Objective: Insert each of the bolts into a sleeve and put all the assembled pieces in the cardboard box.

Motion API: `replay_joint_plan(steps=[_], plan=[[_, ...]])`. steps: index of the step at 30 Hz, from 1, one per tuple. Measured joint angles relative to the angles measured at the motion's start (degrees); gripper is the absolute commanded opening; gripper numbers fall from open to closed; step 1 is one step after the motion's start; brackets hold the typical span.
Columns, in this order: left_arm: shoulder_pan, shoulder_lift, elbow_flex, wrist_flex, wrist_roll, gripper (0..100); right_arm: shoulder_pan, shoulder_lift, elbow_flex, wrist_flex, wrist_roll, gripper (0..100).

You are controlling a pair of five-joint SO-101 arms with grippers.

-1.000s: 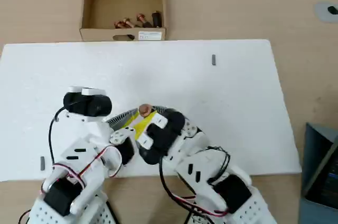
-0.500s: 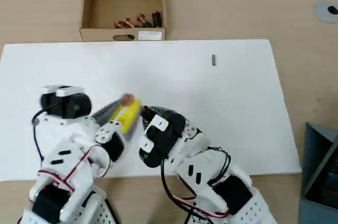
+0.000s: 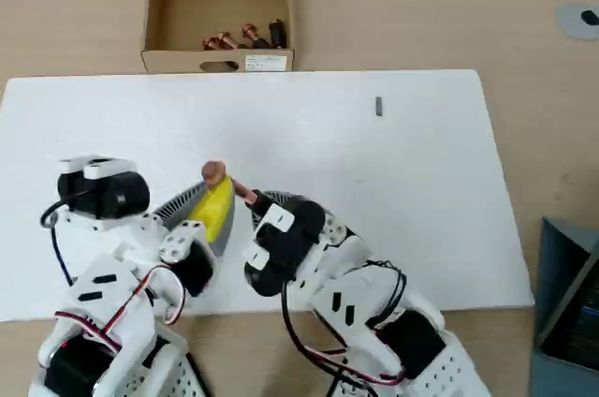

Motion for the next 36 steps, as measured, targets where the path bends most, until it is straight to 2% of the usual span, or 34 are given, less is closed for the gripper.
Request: replay_joint_plan(steps=[7,22,25,32,36], plan=[[6.0,0.3,4.5,1.5,4.0,1,0.3,-0.1,-0.5,0.0,-0.1,0.9],[6.2,0.3,4.9,1.5,3.2,0,0.3,-0.1,-0.7,0.0,-0.1,0.9],[2.1,0.3,4.9,1.5,-0.6,0,0.3,-0.1,-0.7,0.0,-0.1,0.9],[-12.2,0.3,5.2,1.5,-12.4,0,1.1,-0.1,-0.7,0.0,-0.1,0.9],[-20.6,0.3,9.6,1.5,-18.9,0,2.9,-0.1,-0.7,0.0,-0.1,0.9]])
